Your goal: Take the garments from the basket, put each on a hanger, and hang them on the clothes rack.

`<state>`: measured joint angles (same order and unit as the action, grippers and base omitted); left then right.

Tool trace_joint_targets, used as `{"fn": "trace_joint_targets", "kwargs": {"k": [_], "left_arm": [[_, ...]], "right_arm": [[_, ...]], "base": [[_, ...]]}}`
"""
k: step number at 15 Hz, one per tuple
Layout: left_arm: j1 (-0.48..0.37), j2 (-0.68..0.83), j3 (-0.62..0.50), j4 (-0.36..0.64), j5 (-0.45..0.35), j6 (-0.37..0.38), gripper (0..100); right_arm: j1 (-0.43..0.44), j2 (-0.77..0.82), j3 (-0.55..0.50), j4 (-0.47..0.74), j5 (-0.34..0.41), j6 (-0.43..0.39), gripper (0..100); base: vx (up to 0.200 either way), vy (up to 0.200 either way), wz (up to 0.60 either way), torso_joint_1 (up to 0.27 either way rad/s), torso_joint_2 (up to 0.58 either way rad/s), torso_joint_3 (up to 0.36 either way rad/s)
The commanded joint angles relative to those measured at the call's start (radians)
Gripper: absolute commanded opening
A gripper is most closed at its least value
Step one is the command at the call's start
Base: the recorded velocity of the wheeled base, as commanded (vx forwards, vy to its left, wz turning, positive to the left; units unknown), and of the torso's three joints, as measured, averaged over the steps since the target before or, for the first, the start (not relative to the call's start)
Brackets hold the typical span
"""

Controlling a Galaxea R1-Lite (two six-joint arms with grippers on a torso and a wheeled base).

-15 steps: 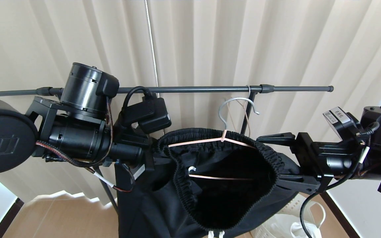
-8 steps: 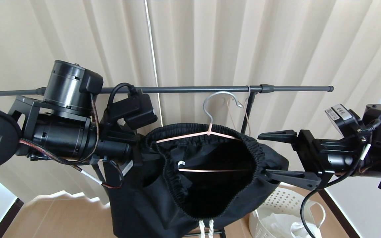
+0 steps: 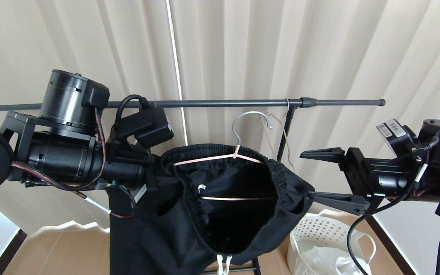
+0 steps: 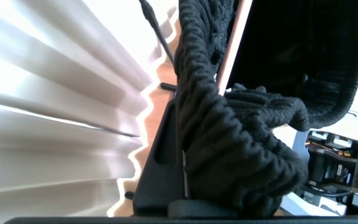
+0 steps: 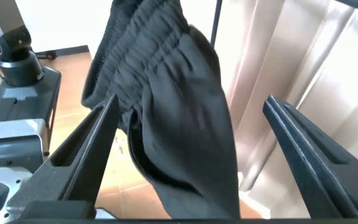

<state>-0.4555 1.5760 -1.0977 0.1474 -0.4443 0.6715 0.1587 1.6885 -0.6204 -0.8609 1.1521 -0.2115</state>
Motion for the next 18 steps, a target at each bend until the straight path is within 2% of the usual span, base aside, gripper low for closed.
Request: {"fn": "trace_joint_targets", "kwargs": {"k": [1,3,9,18], "left_arm": [[0.006,-0.014,0.002,0.0,-0.001,-0.001,0],[0.015,-0.028,0.002,0.0,-0.001,-0.018,0],[0.049,-0.079,0.005,0.0,-0.005,-0.066,0],[0.043,-0.148,0.047,0.001,-0.007,-0.072,0]], "right_arm": [[-0.022,0.053,0.008,-0.038,0.003,-0.029,100],[-0.041,0.091,0.011,-0.078,0.003,-0.045,100],[-0.053,0.123,0.01,-0.081,0.0,-0.068,100],[-0.053,0.263,-0.012,-0.162,-0.02,-0.08,100]], "base": [[0.0,0.0,0.0,0.0,0.0,0.0],[0.0,0.0,0.0,0.0,0.0,0.0],[0.0,0.0,0.0,0.0,0.0,0.0],[0.0,0.0,0.0,0.0,0.0,0.0]]}}
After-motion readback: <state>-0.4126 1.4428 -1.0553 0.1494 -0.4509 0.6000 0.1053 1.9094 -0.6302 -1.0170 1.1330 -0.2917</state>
